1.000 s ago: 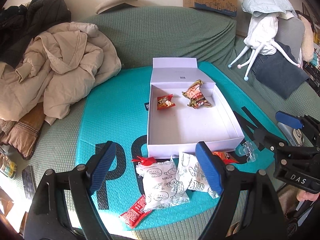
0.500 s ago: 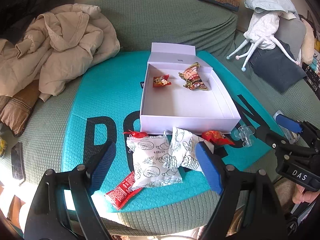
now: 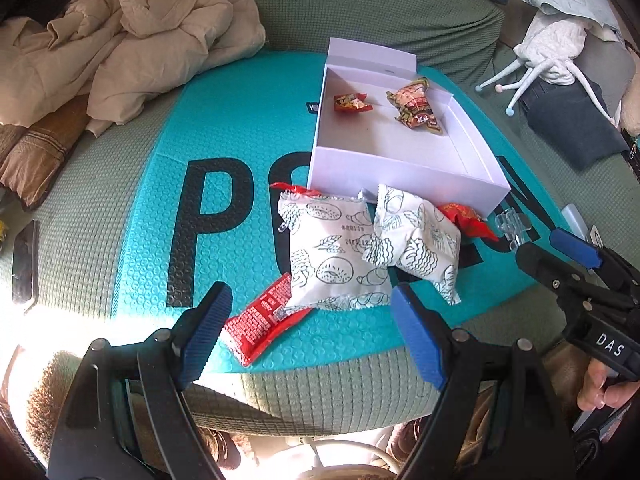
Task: Organize objects
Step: 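Withdraw both open grippers from the box back toward the remaining packets, then grasp the white pastry bag with right gripper while left grasps red sauce sachet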
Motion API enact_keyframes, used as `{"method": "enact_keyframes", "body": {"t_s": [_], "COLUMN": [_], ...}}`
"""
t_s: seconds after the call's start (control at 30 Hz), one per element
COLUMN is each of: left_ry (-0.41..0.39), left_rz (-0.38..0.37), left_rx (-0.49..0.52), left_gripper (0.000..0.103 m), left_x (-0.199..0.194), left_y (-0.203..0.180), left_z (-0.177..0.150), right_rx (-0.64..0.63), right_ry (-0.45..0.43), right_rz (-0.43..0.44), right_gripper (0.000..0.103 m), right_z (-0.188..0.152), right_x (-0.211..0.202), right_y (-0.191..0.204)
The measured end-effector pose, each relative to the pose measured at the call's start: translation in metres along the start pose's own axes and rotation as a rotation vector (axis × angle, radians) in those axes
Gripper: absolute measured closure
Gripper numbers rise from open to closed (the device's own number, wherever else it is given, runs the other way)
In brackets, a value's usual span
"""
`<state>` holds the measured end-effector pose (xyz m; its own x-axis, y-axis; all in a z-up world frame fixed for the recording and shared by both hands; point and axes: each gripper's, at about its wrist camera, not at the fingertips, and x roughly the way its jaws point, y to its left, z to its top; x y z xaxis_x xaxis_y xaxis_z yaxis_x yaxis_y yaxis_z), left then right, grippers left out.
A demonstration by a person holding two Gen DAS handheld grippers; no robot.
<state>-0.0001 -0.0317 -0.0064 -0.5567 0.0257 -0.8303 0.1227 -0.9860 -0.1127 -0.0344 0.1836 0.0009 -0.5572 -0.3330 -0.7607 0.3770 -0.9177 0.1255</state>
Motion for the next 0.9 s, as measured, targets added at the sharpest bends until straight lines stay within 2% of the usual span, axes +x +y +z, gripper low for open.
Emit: {"method": "enact_keyframes", "body": {"t_s": [0.13, 0.27, 0.43, 0.63, 0.9], "left_ry": [0.055, 0.072, 0.069, 0.137, 0.178], "left_rz": [-0.017, -0.014, 0.005, 0.037, 0.065], "left_rx": [-0.045, -0.073, -0.07, -0.066, -0.059], "left_gripper": [0.022, 0.022, 0.022, 0.022, 0.022], "left_x": [0.01, 0.013, 0.015, 0.032, 0.05], "left_y": [0.012, 0.023, 0.031, 0.039, 0.049], "left_z": [-0.011, -0.017, -0.018, -0.02, -0.02], "right_rx": [0.023, 0.042, 0.056, 0.078, 0.132], "right_ry": [0.025, 0.055, 0.081, 0.095, 0.104], "right_rz": [0.037, 0.078, 0.107, 0.125, 0.152], "right_gripper": [0.027, 0.027, 0.027, 0.027, 0.026], "right_z": [-0.004, -0.007, -0.005, -0.002, 0.007], "right_x": [0.01, 0.022, 0.037, 0.051, 0.069], "right_y": [0.002, 0.004, 0.009, 0.013, 0.022]}}
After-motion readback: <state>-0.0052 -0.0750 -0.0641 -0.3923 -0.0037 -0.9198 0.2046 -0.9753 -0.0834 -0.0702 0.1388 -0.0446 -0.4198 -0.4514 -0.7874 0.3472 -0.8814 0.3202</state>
